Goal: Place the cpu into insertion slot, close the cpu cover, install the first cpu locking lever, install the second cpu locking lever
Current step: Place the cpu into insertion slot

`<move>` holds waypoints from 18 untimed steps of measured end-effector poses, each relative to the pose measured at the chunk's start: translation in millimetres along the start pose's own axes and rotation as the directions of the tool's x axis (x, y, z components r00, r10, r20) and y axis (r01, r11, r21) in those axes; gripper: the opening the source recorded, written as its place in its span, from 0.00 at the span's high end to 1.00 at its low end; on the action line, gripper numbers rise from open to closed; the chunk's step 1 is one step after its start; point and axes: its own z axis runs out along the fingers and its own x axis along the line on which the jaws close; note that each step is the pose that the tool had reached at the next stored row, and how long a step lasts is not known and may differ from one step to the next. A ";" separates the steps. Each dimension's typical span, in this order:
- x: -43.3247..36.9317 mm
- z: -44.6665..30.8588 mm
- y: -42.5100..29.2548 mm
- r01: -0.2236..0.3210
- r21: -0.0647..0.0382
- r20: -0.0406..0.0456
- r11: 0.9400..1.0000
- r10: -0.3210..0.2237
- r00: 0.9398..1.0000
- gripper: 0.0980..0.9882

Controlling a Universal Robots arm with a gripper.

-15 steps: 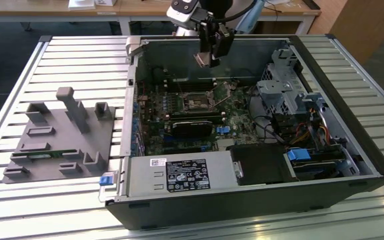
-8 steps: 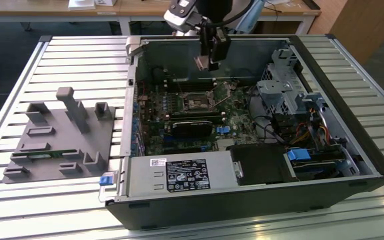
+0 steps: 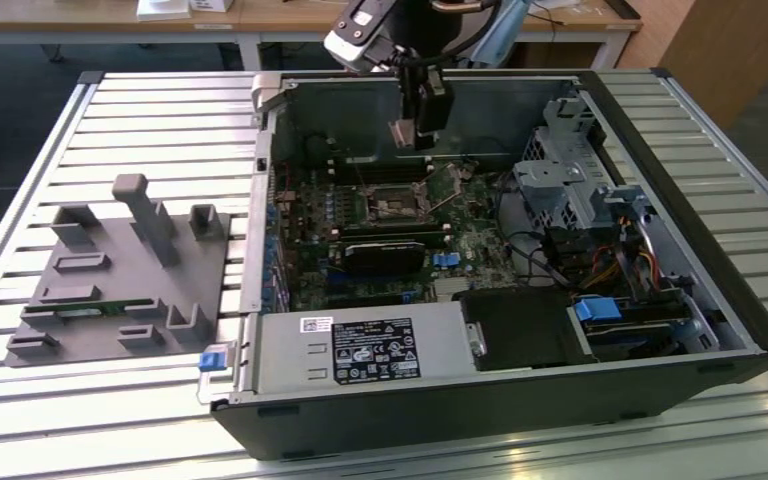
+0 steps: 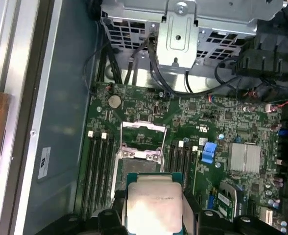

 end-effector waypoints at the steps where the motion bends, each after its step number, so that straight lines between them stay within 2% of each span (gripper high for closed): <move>1: 0.0 1.4 -0.1 0.000 0.000 0.000 1.000 0.000 1.000 0.51; 6: -0.1 6.1 -0.6 0.000 0.000 0.002 1.000 0.000 1.000 0.51; 10: -0.1 9.5 -0.9 0.000 0.001 0.010 1.000 0.000 1.000 0.51; 18: -0.2 16.6 -1.5 0.000 0.001 0.010 1.000 0.000 1.000 0.51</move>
